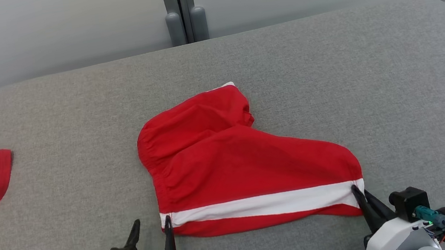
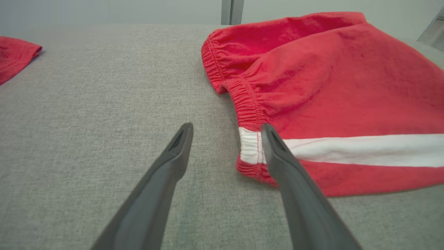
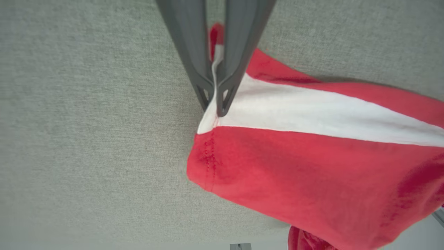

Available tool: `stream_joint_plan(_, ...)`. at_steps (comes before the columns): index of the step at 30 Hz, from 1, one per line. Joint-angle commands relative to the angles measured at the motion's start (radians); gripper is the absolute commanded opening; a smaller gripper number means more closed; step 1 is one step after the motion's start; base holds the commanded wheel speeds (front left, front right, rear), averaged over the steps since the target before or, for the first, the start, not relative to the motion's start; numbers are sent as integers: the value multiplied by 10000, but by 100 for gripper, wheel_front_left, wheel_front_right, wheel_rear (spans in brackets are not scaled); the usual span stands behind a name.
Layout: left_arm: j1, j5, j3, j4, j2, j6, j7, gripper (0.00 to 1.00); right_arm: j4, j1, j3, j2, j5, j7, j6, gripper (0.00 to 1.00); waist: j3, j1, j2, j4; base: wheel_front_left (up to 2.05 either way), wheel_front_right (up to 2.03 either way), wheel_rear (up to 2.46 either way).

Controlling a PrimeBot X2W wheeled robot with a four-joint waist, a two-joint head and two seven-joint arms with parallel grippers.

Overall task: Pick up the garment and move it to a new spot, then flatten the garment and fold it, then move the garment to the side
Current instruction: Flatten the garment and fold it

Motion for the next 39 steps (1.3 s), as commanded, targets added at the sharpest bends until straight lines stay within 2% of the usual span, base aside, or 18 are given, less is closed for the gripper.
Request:
stream_joint_plan(1, 129, -110, -113, 42, 24, -148, 9, 100, -39, 104, -89, -35, -149, 0, -16, 0, 8, 0, 0, -47, 0, 0, 0)
stream_joint_plan(6, 84, -625, -499, 119, 25, -603, 9, 100, -84, 34, -197, -40, -213, 0, -16, 0, 67, 0, 0, -157, 0, 0, 0)
stream_joint_plan(16, -507, -931, -678, 710, 28, -877, 7, 100, -119, -97, -112, -40, -214, 0, -18, 0, 217, 0, 0, -321, 0, 0, 0)
stream_joint_plan(19, -624, -984, -656, 837, 28, -916, 7, 36, -139, -126, -85, -40, -216, 0, -18, 0, 258, 0, 0, -373, 0, 0, 0)
stream_joint_plan(20, -639, -1019, -660, 861, 28, -925, 8, 4, -141, -137, -88, -40, -215, 0, -18, 0, 272, 0, 0, -383, 0, 0, 0)
stream_joint_plan(21, -673, -1056, -664, 874, 28, -935, 8, 0, -150, -152, -96, -40, -217, 0, -18, 0, 285, 0, 0, -390, 0, 0, 0)
stream_joint_plan(28, -786, -1181, -905, 778, 28, -944, 6, 0, -509, -211, -210, -38, -131, 0, -16, 0, 202, 0, 0, -377, 0, 0, 0)
stream_joint_plan(34, -988, -1068, -636, -720, 121, -946, 3, 0, -1705, -555, -154, -37, 271, -2, -16, 0, -157, 0, 0, -399, 0, 0, 0)
stream_joint_plan(36, -1174, -1021, -540, -1280, 291, -945, 3, 0, -2111, -823, 26, -62, 325, -2, -16, 0, -306, 0, 0, -476, 0, 0, 0)
stream_joint_plan(39, -1728, -909, -490, -2118, 694, -942, 5, 0, -2725, -1388, 382, -425, 607, 0, -18, 0, -573, 0, 0, -598, 0, 0, 0)
